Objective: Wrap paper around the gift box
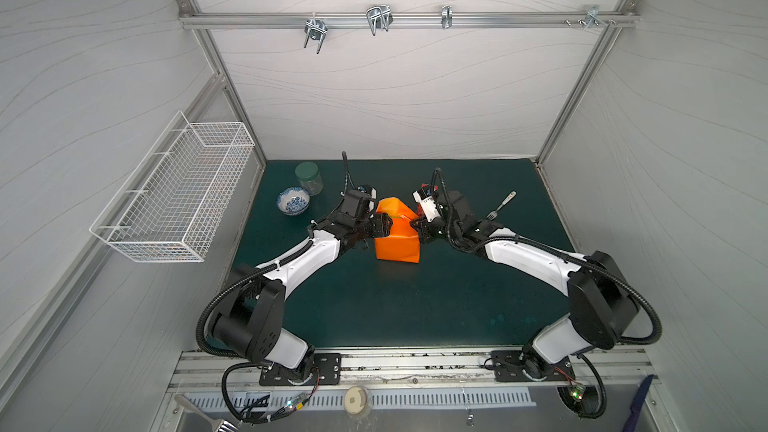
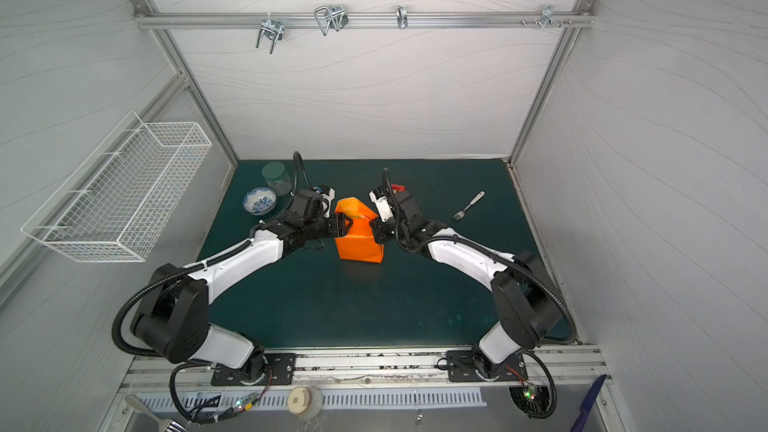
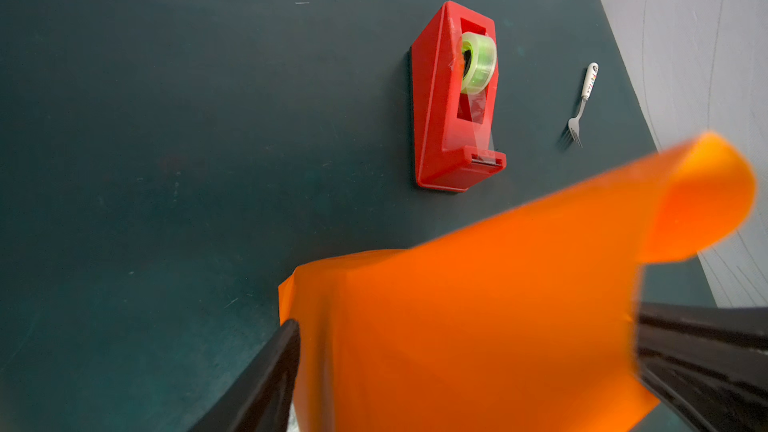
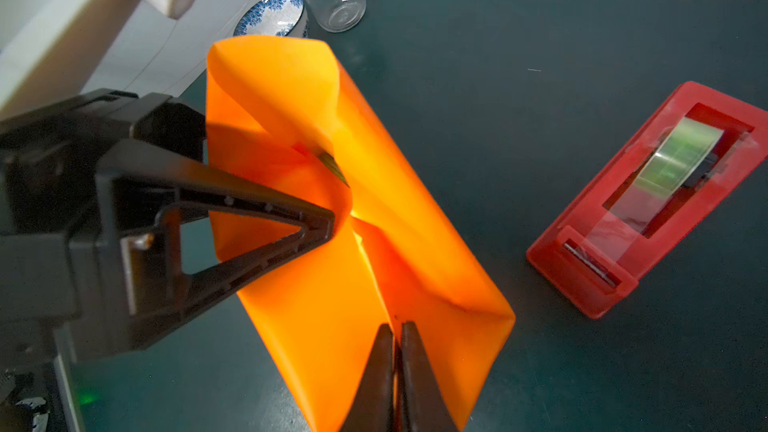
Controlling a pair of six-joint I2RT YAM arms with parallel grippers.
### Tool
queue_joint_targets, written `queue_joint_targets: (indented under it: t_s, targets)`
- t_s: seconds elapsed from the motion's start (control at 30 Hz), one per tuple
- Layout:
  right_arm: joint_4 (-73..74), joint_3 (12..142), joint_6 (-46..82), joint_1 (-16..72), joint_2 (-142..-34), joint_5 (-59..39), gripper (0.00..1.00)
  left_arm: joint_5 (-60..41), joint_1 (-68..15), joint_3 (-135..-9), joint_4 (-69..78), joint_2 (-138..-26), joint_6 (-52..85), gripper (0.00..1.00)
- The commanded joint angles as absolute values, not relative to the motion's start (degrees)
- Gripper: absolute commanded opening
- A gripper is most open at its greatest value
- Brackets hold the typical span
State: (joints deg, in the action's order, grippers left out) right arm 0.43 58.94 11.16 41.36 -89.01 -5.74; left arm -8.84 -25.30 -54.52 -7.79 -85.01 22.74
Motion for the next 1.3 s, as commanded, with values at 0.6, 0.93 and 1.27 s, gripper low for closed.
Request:
queue_joint_targets:
  t_s: [0.6,0.93,1.27]
  targets:
    - [4.15,57.92,13.19,41.37,-90.91,-9.13,0.32,-10.72,-25.49,-56.78,-5.32,-84.42,23.97,0.66]
    - [6.93,56.34,16.2,39.64,-91.39,-15.37,0.42,-11.6,-25.58,-56.56,-4.8,-83.77,24.5,0.69]
    - [8.04,55.81,17.84,38.47,-91.71,-16.2,0.38,-12.87,-26.8,-55.88,-2.41,-83.98,24.72,0.8]
